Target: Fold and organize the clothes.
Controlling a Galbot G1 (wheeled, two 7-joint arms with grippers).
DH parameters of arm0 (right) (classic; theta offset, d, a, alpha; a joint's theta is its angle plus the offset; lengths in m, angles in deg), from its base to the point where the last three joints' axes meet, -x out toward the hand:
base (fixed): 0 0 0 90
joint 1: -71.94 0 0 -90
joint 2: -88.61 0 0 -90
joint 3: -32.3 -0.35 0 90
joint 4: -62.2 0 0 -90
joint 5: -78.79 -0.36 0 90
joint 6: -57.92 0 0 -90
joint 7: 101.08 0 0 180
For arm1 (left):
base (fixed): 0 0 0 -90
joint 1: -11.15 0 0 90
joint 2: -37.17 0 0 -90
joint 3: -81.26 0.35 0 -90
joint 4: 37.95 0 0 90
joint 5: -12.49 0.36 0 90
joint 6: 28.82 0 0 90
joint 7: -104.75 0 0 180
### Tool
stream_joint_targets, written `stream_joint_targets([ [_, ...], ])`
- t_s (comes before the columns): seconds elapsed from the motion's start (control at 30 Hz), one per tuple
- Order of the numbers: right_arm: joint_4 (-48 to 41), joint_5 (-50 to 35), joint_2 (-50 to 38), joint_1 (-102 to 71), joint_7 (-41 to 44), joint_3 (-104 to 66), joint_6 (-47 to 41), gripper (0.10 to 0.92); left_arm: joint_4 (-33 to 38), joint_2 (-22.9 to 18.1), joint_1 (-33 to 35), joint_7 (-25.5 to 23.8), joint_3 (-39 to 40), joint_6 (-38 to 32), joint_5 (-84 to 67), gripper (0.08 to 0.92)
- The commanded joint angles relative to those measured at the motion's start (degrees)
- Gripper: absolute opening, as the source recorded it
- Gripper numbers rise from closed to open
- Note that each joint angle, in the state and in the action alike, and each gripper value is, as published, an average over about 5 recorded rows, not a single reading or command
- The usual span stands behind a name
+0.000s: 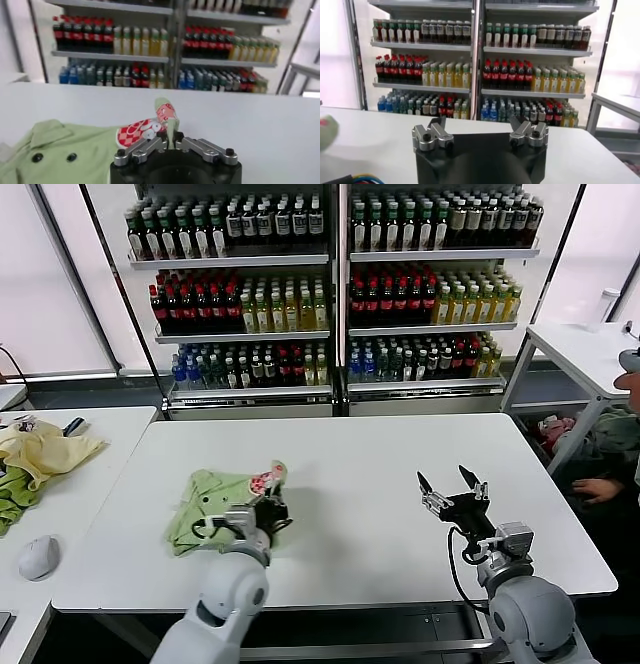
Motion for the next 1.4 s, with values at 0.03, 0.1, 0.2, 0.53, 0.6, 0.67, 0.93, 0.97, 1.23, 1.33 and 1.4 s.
stream_joint_targets([
  [0.03,-0.1,0.0,0.3,0.5,-0.1,0.2,0.0,0.823,-2.6,-5.5,-2.2,-1.5,10.4,-2.1,10.2,0.127],
  [0.1,-0.3,0.0,0.5,0.7,-0.2,0.8,0.0,0.823,-0.2,-4.6,-1.1,-3.3,10.2,-4.4,10.4,0.138],
  [0.2,-0.6,0.1,1.0,0.9,-0.7,1.9,0.1,0.823,4.3,-2.4,1.8,-5.6,9.2,-6.9,9.9,0.192],
  [0.53,-3.9,-0.1,5.7,3.2,-4.5,10.7,0.1,0.823,18.8,1.6,18.0,-8.1,-1.9,-9.3,5.8,0.476],
  [0.6,-5.8,0.2,7.4,4.3,-5.7,13.8,0.1,0.823,19.0,2.0,19.7,-7.8,-6.2,-10.1,5.3,0.537],
  [0.67,-8.3,0.5,9.5,5.7,-6.9,16.9,0.1,0.823,18.9,2.7,21.3,-7.5,-10.4,-10.8,4.6,0.589],
  [0.93,-20.4,0.2,18.8,12.4,-10.8,25.6,0.1,0.823,18.1,4.5,25.8,-7.0,-17.4,-13.6,5.1,0.8],
  [0.97,-21.8,0.3,19.9,13.2,-11.2,26.2,0.1,0.823,18.2,4.3,26.0,-7.0,-17.4,-13.8,5.4,0.808],
  [1.23,-30.7,1.8,24.8,16.7,-13.2,27.6,-0.2,0.823,17.8,3.5,26.6,-6.6,-17.5,-14.6,6.3,0.823],
  [1.33,-31.7,2.0,25.4,17.0,-13.2,28.1,-0.5,0.823,17.6,3.6,26.6,-6.4,-17.6,-14.7,6.2,0.823],
  [1.4,-31.9,2.0,25.6,16.9,-13.1,28.4,-0.6,0.823,17.6,3.6,26.7,-6.3,-17.5,-14.7,6.2,0.823],
])
